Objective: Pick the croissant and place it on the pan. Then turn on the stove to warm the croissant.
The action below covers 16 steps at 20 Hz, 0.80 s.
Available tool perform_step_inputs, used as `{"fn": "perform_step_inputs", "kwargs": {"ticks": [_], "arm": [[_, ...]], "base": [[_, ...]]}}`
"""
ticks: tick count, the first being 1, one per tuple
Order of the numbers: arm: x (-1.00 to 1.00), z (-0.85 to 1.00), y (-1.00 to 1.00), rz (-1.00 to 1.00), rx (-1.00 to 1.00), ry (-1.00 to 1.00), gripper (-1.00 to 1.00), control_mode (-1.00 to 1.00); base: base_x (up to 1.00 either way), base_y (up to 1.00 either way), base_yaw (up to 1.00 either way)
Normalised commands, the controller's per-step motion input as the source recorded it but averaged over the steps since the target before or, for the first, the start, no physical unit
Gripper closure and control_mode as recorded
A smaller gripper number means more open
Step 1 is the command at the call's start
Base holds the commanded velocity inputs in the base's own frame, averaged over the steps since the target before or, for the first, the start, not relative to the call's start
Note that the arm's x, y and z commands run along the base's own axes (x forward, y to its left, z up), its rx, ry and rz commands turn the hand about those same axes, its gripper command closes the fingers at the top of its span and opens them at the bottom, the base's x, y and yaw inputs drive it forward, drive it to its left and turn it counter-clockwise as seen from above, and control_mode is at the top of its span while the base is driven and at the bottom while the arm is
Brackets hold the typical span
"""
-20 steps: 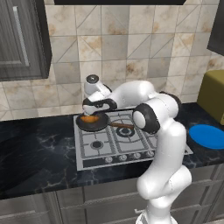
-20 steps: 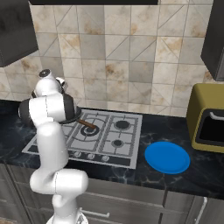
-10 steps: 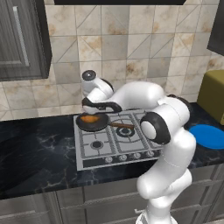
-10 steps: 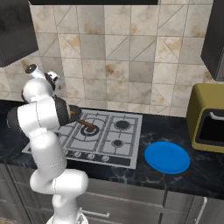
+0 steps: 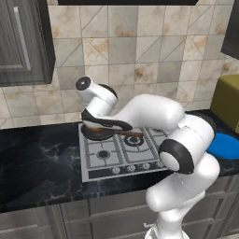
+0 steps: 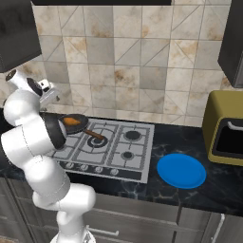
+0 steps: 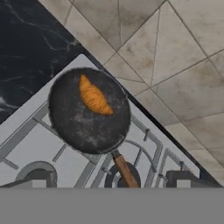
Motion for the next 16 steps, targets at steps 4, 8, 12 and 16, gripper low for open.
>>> {"fn": "perform_step_inputs", "kwargs": {"ticks": [4, 8, 12, 16], "arm": [[-0.59, 0.52, 0.0, -0.42, 0.08, -0.01, -1.0, -1.0], [-0.53, 0.41, -0.16, -0.44, 0.14, 0.0, -1.0, -1.0], [-0.67, 0.15, -0.42, -0.47, 0.22, 0.01, -1.0, -1.0], [-0.94, 0.02, -0.6, -0.46, 0.29, 0.08, -1.0, -1.0]], "base": [[0.0, 0.0, 0.0], [0.0, 0.0, 0.0], [0.0, 0.0, 0.0], [0.0, 0.0, 0.0]]}}
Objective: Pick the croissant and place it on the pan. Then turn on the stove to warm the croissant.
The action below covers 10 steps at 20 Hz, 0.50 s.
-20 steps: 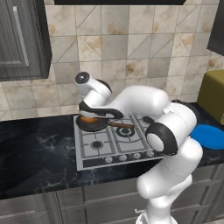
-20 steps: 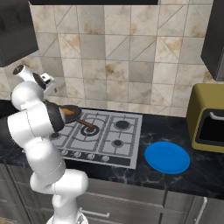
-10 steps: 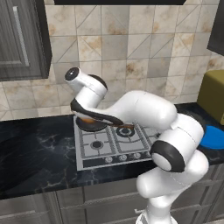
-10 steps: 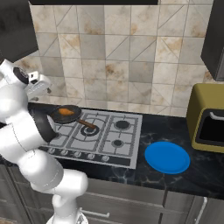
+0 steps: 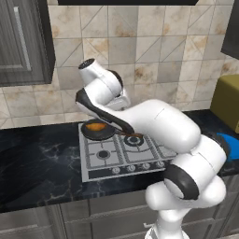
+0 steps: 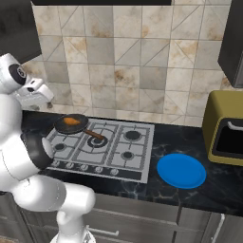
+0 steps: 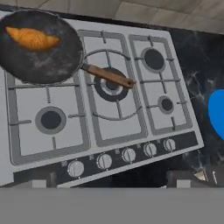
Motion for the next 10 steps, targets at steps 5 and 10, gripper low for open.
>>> {"fn": "perform_step_inputs", "kwargs": {"ticks": [5, 10], "arm": [[-1.0, 0.0, -0.6, -0.44, 0.28, 0.09, -1.0, -1.0], [-0.94, -0.04, -0.57, -0.39, 0.24, 0.1, -1.0, -1.0]], "base": [[0.0, 0.0, 0.0], [0.0, 0.0, 0.0]]}}
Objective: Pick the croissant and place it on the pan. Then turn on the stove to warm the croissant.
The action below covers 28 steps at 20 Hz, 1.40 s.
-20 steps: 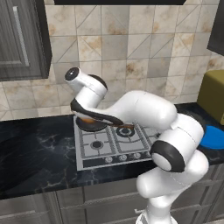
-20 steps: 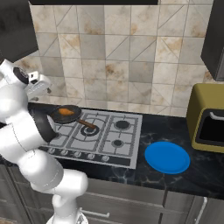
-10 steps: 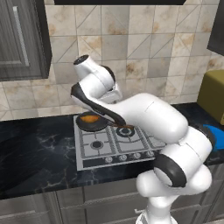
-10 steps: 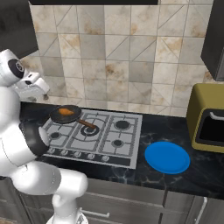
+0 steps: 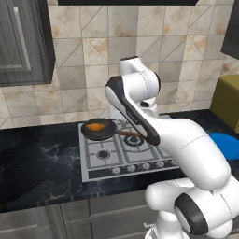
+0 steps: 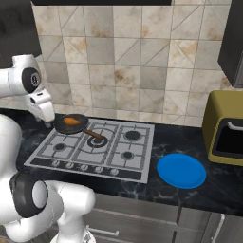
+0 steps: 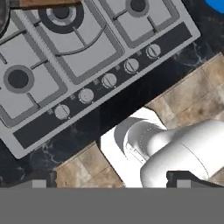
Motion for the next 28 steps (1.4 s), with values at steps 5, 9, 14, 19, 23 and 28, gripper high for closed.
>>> {"fn": "perform_step_inputs", "kwargs": {"ticks": [5, 9, 14, 19, 23, 28], "arm": [[-0.59, -0.5, -0.54, -0.28, 0.14, 0.14, -1.0, -1.0], [-0.03, -0.92, -0.16, -0.05, 0.08, 0.0, -1.0, -1.0], [0.21, -0.95, 0.0, 0.03, 0.11, -0.09, -1.0, -1.0], [0.42, -0.48, 0.0, 0.07, 0.03, -0.07, -1.0, -1.0], [0.0, -0.02, -0.05, 0.04, 0.0, 0.0, -1.0, -1.0], [0.33, -0.22, -0.21, 0.33, 0.0, -0.01, -1.0, -1.0]], "base": [[0.0, 0.0, 0.0], [0.0, 0.0, 0.0], [0.0, 0.0, 0.0], [0.0, 0.0, 0.0], [0.0, 0.0, 0.0], [0.0, 0.0, 0.0]]}}
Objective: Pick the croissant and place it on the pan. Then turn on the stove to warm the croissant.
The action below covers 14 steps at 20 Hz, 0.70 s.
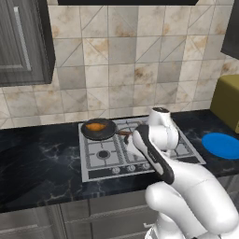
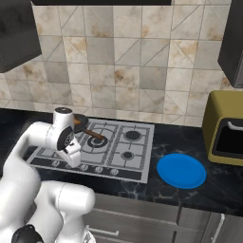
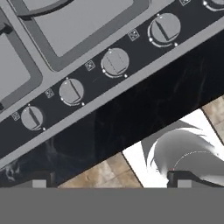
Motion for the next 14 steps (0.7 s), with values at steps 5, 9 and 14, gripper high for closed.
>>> {"fn": "perform_step_inputs", "kwargs": {"ticks": [5, 9, 14], "arm": [[0.23, -0.18, -0.1, 0.27, 0.0, -0.01, -1.0, -1.0], [0.09, -0.08, 0.0, 0.06, 0.0, 0.0, -1.0, -1.0], [0.46, -0.46, 0.06, 0.17, -0.01, 0.0, -1.0, -1.0]], "base": [[0.0, 0.0, 0.0], [0.0, 0.0, 0.0], [0.0, 0.0, 0.0]]}}
